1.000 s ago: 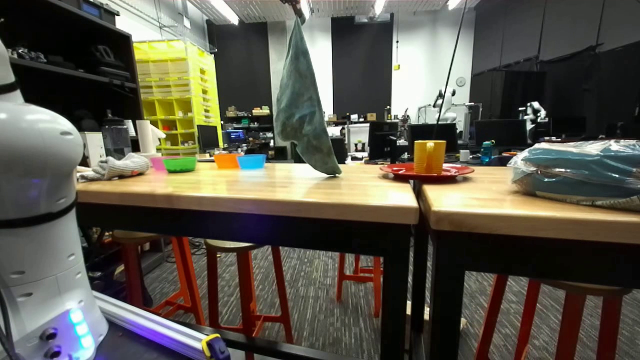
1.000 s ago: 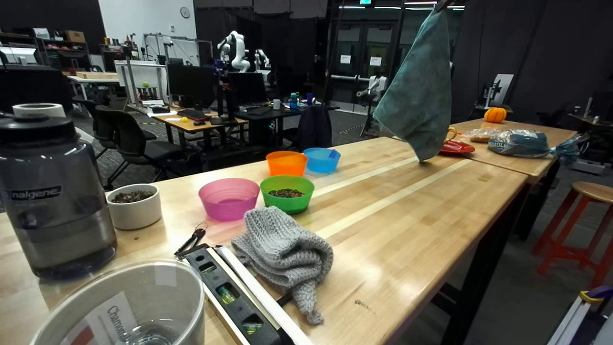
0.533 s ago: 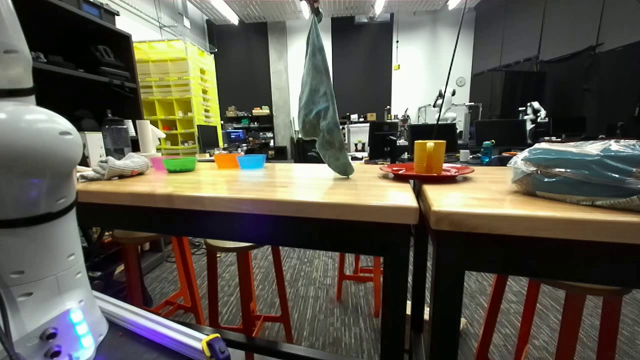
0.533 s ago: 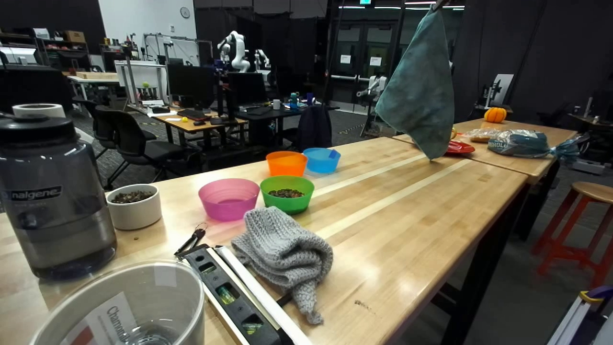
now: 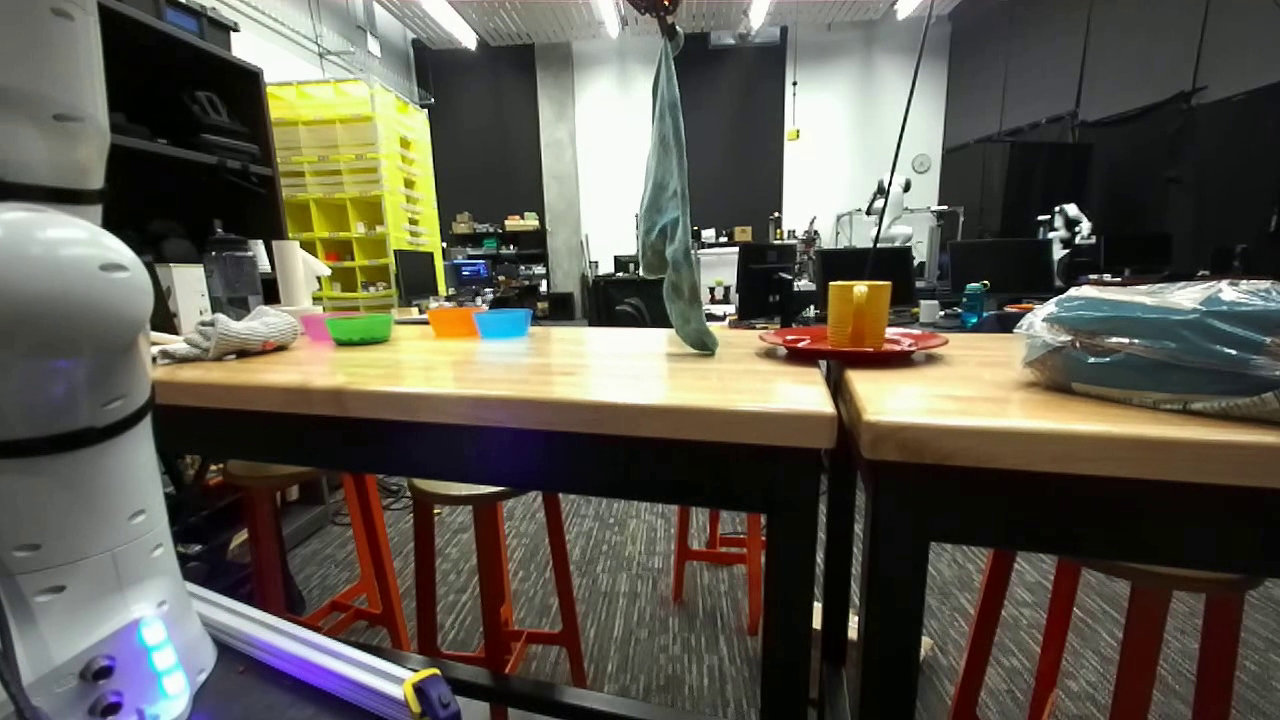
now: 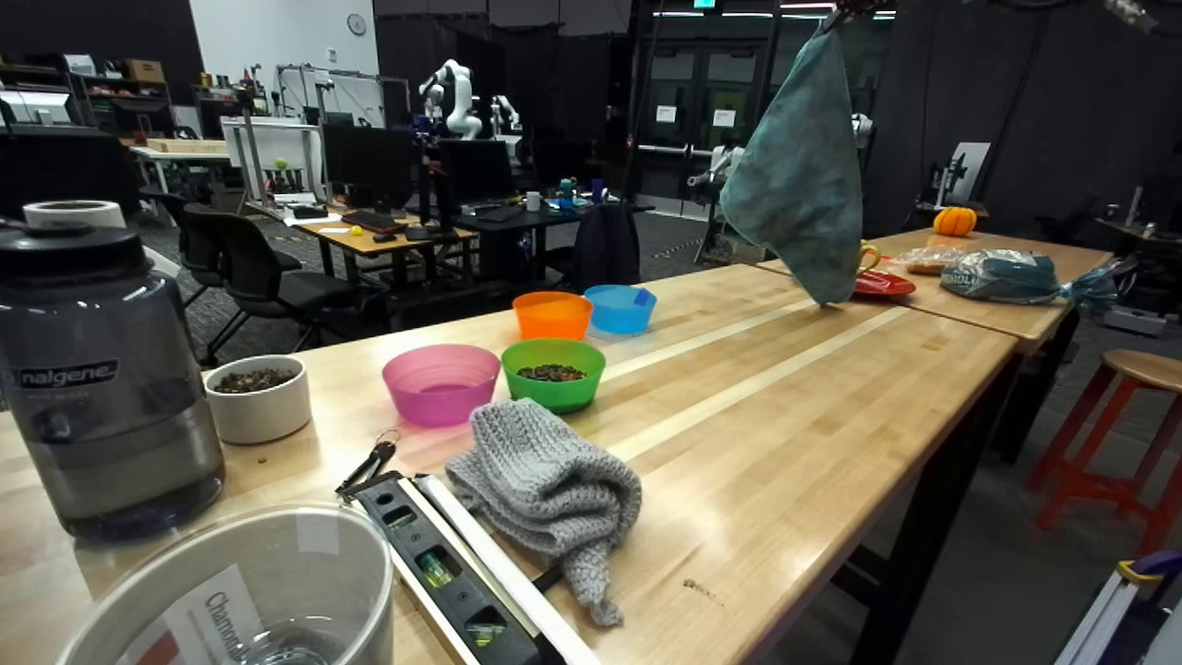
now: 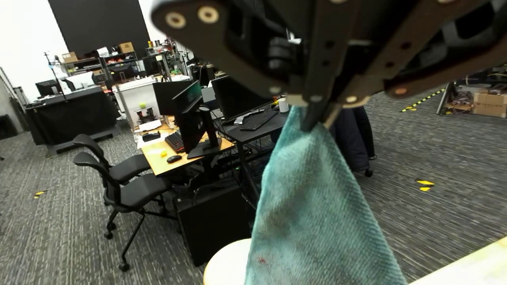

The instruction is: Unfold the blue cloth

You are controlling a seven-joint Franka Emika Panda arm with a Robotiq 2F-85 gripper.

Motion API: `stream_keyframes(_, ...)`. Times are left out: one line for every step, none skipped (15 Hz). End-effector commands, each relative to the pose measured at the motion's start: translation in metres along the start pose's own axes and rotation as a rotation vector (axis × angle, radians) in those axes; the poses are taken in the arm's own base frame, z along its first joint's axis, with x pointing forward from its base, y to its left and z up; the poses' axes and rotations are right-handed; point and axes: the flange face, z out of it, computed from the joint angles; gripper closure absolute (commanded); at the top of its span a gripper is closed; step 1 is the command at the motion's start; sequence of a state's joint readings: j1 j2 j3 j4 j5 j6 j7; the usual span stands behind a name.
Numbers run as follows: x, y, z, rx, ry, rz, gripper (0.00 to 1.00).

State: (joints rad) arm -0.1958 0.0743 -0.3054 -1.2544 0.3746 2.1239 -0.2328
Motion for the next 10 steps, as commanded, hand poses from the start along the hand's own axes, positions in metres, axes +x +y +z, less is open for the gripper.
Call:
stream_keyframes(0.002,0.002,0.005,-0.001,-0.006,-0.016,1.00)
stream_keyframes(-0.004,0.000,0.008,0.008,-0.016,-0.017,1.00)
stream_keyframes(-0.009,-0.002,0.011,0.013,-0.024,-0.019,1.00)
stream_keyframes(-0.017,-0.007,0.014,0.022,-0.033,-0.023,1.00)
stream_keyframes(-0.024,-0.013,0.016,0.031,-0.045,-0.026,1.00)
stream_keyframes(-0.032,-0.018,0.020,0.040,-0.059,-0.027,1.00)
stream_keyframes(-0.041,-0.025,0.023,0.050,-0.075,-0.027,1.00)
stream_keyframes(-0.051,-0.033,0.026,0.061,-0.093,-0.028,1.00)
stream_keyframes(-0.060,-0.040,0.028,0.073,-0.108,-0.033,1.00)
stream_keyframes(-0.070,-0.048,0.029,0.086,-0.125,-0.039,1.00)
